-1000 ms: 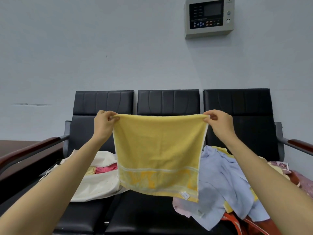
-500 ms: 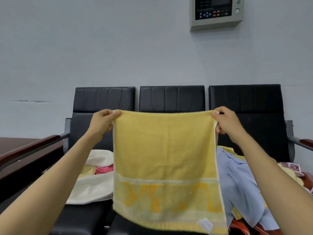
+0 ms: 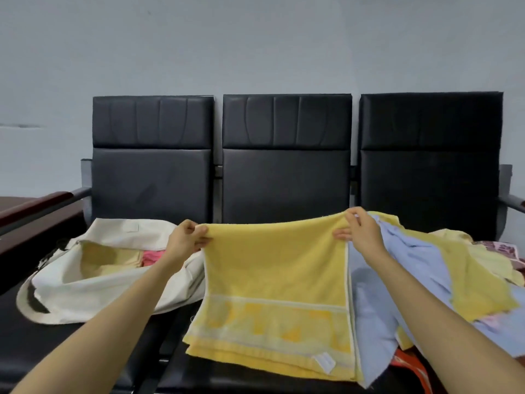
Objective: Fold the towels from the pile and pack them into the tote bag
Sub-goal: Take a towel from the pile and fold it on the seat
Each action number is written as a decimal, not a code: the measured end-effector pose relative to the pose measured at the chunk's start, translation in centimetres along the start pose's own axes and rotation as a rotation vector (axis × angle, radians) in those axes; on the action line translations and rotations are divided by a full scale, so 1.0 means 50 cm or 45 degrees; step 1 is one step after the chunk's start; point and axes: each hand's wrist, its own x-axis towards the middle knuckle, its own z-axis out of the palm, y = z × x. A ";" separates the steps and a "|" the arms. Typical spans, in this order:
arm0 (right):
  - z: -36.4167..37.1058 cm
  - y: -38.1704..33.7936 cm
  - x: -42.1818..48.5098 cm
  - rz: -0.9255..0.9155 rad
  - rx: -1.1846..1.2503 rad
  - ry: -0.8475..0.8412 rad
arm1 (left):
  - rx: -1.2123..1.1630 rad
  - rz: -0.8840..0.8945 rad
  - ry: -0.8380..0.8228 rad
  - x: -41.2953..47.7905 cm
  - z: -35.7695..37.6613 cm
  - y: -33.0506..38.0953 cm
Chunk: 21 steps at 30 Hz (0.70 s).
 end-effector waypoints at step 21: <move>-0.184 -0.318 -0.164 -0.422 -0.022 0.243 | 0.291 0.607 -0.131 -0.253 -0.171 0.373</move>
